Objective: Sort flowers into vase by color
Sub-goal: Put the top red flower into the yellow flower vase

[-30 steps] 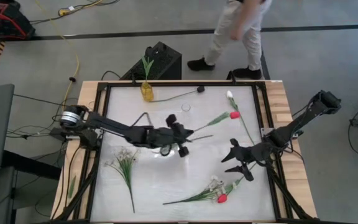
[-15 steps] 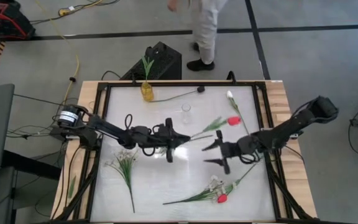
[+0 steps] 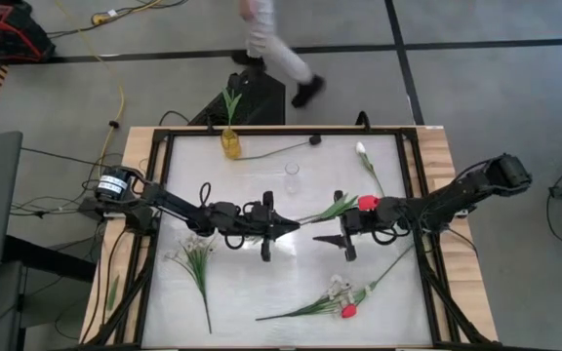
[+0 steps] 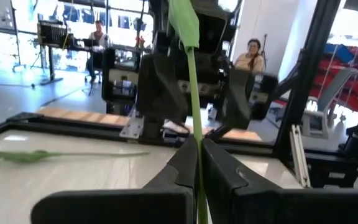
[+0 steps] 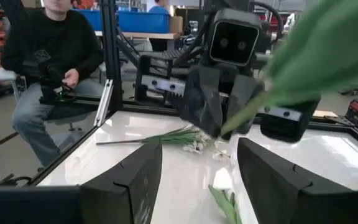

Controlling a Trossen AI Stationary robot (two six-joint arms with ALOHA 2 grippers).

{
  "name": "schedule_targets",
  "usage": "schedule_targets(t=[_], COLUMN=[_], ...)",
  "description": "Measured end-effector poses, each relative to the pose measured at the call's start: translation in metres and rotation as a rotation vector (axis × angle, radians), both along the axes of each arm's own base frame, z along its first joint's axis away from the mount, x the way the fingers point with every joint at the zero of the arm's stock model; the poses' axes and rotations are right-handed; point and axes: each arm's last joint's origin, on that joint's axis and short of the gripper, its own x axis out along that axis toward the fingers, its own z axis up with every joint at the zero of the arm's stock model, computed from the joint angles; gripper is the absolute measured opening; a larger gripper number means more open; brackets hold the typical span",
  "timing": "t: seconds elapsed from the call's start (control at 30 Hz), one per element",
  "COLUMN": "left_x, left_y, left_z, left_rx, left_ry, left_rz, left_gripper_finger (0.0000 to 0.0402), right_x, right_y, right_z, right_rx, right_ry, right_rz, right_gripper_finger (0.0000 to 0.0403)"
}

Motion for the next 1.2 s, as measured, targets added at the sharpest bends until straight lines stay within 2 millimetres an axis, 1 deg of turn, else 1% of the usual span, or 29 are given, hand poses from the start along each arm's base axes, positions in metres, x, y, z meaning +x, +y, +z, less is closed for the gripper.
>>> schedule_targets(t=[0.47, 0.8, 0.87, 0.97, 1.1, 1.2], left_x=[-0.0003, -0.0002, -0.0002, 0.0001, 0.0002, 0.0004], left_y=[-0.003, -0.003, -0.0029, -0.0031, -0.0025, -0.0022], left_z=[-0.0015, -0.002, -0.002, -0.0028, -0.0039, -0.0066], left_rx=[-0.016, -0.019, -0.019, -0.024, -0.051, -0.053], left_ry=[0.016, 0.021, 0.022, 0.031, 0.044, 0.072], left_rz=[-0.009, 0.007, 0.008, 0.007, 0.024, 0.035], left_gripper_finger=[0.0, 0.0, 0.0, 0.0, 0.0, 0.0007], right_x=[0.0004, 0.0004, 0.0004, 0.0005, 0.0014, 0.002], right_y=[-0.0025, -0.0024, -0.0024, -0.0027, -0.0066, -0.0097], right_z=[0.0076, 0.0075, 0.0075, 0.0074, 0.007, 0.0067], right_rx=[-0.01, -0.022, -0.032, -0.035, -0.037, -0.037], right_ry=[-0.081, -0.081, -0.083, -0.082, -0.079, -0.075], right_rz=[0.006, 0.008, 0.008, 0.003, -0.017, -0.031], right_gripper_finger=[0.0234, 0.0228, 0.0218, 0.0192, 0.0135, 0.0081])
